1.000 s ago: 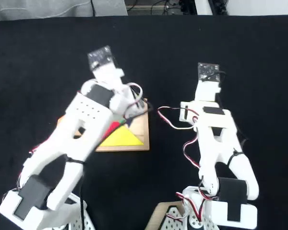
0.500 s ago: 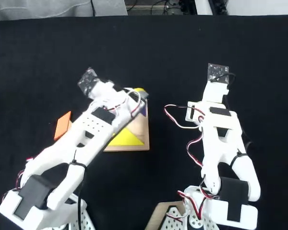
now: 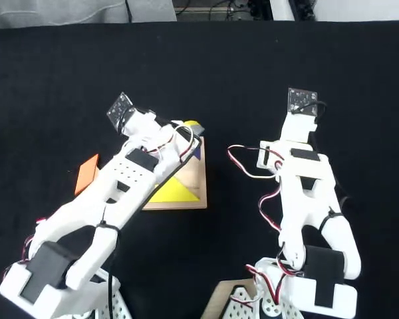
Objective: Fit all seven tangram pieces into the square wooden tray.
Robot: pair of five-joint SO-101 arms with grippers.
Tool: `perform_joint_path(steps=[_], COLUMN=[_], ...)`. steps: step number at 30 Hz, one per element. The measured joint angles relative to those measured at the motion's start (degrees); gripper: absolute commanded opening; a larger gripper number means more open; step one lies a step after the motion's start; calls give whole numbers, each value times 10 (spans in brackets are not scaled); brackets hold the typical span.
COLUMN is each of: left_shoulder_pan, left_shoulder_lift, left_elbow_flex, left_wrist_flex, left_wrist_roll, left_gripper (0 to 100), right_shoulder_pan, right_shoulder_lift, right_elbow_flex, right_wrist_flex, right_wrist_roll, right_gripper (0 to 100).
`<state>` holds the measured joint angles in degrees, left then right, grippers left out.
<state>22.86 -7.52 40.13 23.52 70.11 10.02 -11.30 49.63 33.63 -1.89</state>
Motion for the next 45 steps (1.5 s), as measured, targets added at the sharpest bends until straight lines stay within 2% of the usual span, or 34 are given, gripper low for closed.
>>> perform_joint_path(steps=[4,18,26,34,45], left_shoulder_pan=[0,0,0,0,14], left_shoulder_lift=[59,84,85,84,84], left_elbow_flex=[0,-1,-1,-1,-31], left_wrist_flex=[-39,-44,-21,-21,-21], left_wrist_roll=[0,-1,-25,-26,-25], left_gripper=[119,124,335,269,263], right_shoulder_pan=[0,0,0,0,0], right_shoulder_lift=[0,0,0,0,0], right_elbow_flex=[0,0,0,0,0], right_wrist_flex=[0,0,0,0,0], right_wrist_roll=[0,0,0,0,0], right_gripper=[11,11,11,11,11])
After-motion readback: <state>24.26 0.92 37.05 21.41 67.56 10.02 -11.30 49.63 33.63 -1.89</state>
